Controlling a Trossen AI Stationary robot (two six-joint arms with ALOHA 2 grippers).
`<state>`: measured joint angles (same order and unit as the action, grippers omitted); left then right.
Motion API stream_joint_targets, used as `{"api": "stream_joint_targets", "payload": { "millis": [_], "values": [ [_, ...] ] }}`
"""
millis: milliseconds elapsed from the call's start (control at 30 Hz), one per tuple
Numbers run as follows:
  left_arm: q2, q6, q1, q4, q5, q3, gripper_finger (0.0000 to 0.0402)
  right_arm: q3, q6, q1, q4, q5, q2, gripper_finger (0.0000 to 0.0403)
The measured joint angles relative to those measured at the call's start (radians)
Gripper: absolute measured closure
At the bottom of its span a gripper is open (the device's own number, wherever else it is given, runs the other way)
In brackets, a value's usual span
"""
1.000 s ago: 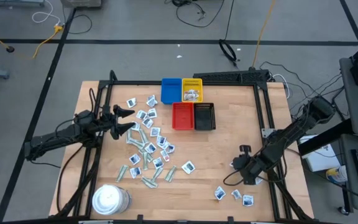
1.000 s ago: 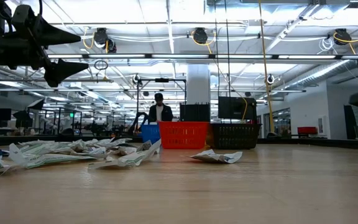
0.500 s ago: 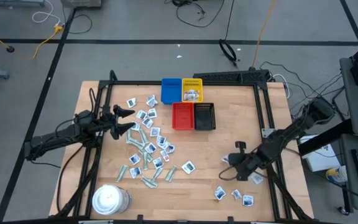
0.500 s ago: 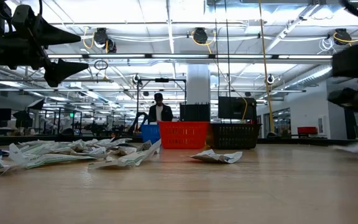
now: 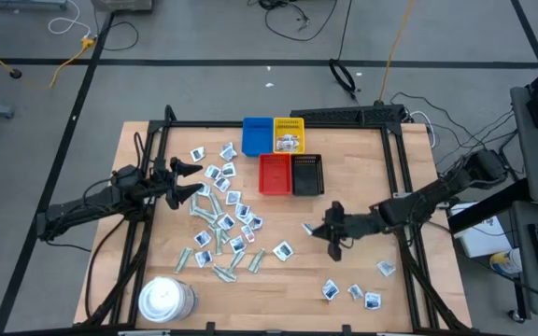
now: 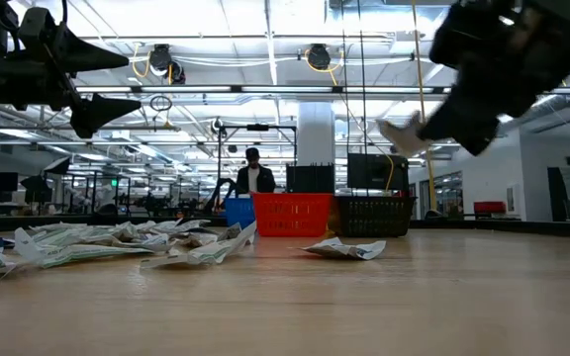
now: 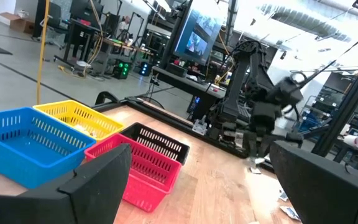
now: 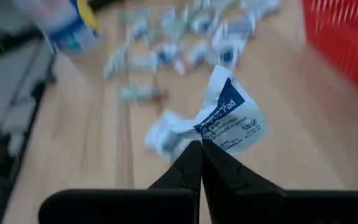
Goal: Pick & Place First Aid Supplies
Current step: Put the alcohol pad into the blue bin
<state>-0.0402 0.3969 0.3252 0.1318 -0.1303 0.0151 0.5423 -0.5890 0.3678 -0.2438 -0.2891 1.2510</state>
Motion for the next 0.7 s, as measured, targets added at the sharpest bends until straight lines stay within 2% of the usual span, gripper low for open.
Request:
{"api": "stream_joint_targets", "payload": {
  "millis": [233, 467, 567, 700],
  "values": [
    [0.0, 0.011, 0.0, 0.0, -0.001, 0.0, 0.0011, 0.001, 0.051, -0.087, -0.177, -0.001, 0.0, 0.0403],
    [0.0, 0.087, 0.0, 0.005, 0.001, 0.011, 0.0011, 0.014, 0.088, -0.156, -0.294, 0.007, 0.0, 0.0403],
    [-0.006, 0.065, -0.001, -0.003, -0.025, 0.044, 0.0011, 0.065, 0.135, -0.193, -0.291, 0.064, 0.0, 0.0403],
    [-0.064, 0.002, -0.001, -0.02, -0.026, 0.122, 0.0011, 0.16, 0.163, -0.253, -0.255, 0.191, 0.013, 0.0403]
  ]
}}
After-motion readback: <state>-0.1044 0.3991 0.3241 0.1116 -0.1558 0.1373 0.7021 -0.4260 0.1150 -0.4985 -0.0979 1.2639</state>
